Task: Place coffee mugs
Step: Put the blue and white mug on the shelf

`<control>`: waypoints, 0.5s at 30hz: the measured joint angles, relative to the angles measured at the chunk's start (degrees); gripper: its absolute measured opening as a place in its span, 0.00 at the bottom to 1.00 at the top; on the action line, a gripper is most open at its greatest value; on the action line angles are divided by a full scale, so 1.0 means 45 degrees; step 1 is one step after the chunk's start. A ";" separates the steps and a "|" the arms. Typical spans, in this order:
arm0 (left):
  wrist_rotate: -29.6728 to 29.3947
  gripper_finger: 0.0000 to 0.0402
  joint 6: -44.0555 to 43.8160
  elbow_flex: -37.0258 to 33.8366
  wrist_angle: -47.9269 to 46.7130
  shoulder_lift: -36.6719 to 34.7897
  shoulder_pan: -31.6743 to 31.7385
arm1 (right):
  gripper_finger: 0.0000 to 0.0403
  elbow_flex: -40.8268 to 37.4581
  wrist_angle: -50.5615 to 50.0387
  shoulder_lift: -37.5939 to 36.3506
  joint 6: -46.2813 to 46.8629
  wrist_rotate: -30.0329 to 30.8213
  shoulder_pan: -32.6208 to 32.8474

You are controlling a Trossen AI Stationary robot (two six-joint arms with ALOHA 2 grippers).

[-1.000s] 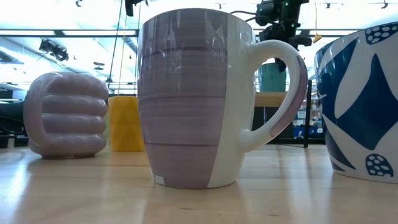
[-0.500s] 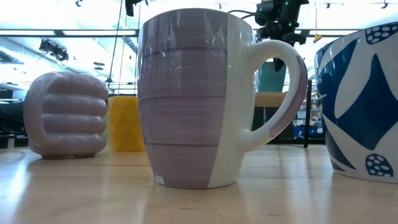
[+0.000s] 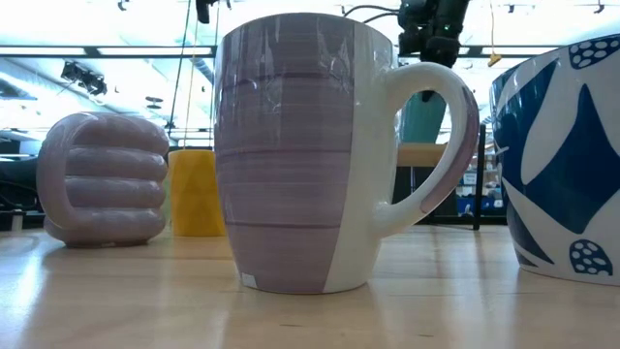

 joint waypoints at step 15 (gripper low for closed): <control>0.0220 0.36 -0.0030 0.0000 0.0051 0.0000 0.0000 | 0.08 0.0066 -0.0866 0.0452 -0.0330 0.0073 -0.0107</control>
